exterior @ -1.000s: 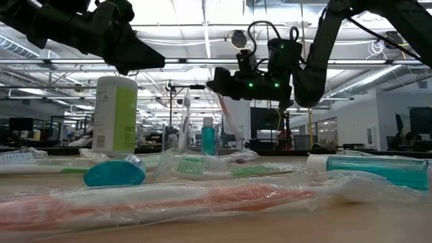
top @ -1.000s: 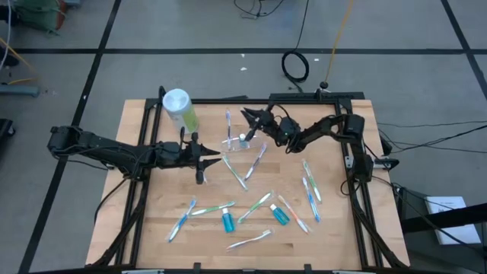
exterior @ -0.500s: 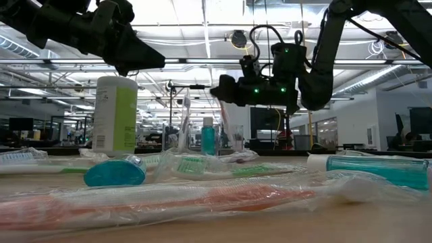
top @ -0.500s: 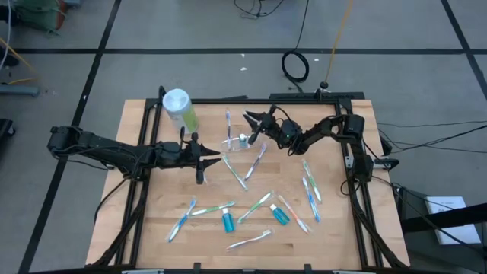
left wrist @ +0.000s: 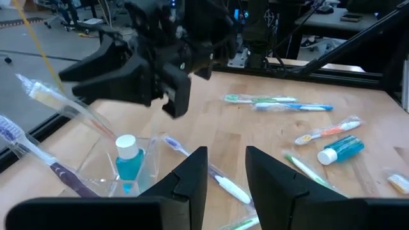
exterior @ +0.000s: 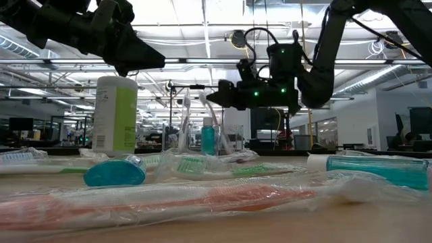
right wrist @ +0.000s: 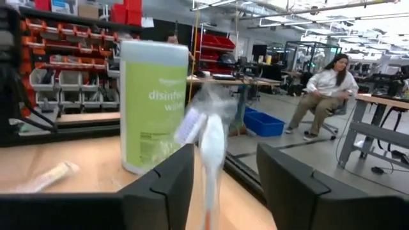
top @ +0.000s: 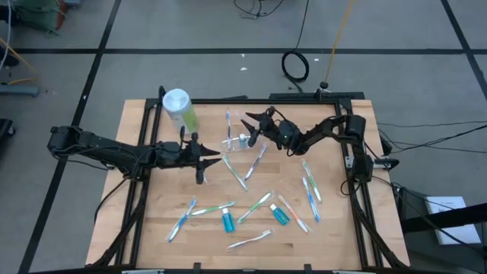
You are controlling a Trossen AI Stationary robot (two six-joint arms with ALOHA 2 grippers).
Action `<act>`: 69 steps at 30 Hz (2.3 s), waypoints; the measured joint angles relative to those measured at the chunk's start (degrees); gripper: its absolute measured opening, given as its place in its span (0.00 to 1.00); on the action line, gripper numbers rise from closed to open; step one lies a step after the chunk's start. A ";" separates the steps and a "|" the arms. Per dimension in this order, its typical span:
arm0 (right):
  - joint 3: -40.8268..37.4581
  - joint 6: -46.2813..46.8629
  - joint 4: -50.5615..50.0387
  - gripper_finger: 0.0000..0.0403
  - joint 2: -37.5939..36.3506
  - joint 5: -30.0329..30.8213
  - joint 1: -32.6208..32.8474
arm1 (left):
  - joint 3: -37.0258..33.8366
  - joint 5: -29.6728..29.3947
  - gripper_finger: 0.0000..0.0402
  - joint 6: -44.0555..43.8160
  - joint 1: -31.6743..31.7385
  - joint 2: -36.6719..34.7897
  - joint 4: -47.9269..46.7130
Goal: Pick & Place toothbrushing station
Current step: Put the blue toothbrush into the transparent organizer
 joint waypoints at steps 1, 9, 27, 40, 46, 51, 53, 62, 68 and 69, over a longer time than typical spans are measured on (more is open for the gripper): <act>-0.24 -0.03 -0.88 0.42 -1.02 -0.02 0.00 | 0.00 0.37 0.28 -0.04 0.00 0.02 -0.02; -5.95 -2.84 -24.67 0.42 -18.61 -0.03 -0.02 | 0.00 4.84 0.28 -1.56 -0.17 0.00 -4.32; -7.59 -1.65 -63.61 0.42 -47.28 -0.07 0.07 | 6.27 1.95 0.28 -14.07 -2.73 0.18 -21.80; -7.59 -9.00 -63.88 0.42 -47.82 0.08 0.07 | 17.75 10.90 0.28 -59.13 -14.84 12.59 -47.18; -7.59 -11.39 -58.29 0.42 -47.82 0.00 0.07 | 17.73 11.22 0.28 -70.94 -21.93 20.23 -49.16; -7.59 -10.15 -53.26 0.42 -47.82 -0.02 0.10 | 17.73 10.90 0.28 -73.50 -24.31 23.64 -52.04; -7.59 -9.03 -52.59 0.42 -47.82 -0.02 0.17 | 17.73 10.89 0.28 -74.24 -24.51 23.82 -53.24; -7.59 -8.94 -54.18 0.42 -47.82 -0.07 0.20 | 17.75 14.46 0.28 -76.64 -24.04 21.81 -59.72; -7.58 -7.39 -55.65 0.42 -47.82 -0.07 0.20 | 17.75 16.72 0.28 -78.27 -24.10 21.45 -61.33; -7.57 -7.32 -55.68 0.42 -47.82 -0.07 0.20 | 17.75 17.58 0.28 -78.24 -24.12 21.42 -61.42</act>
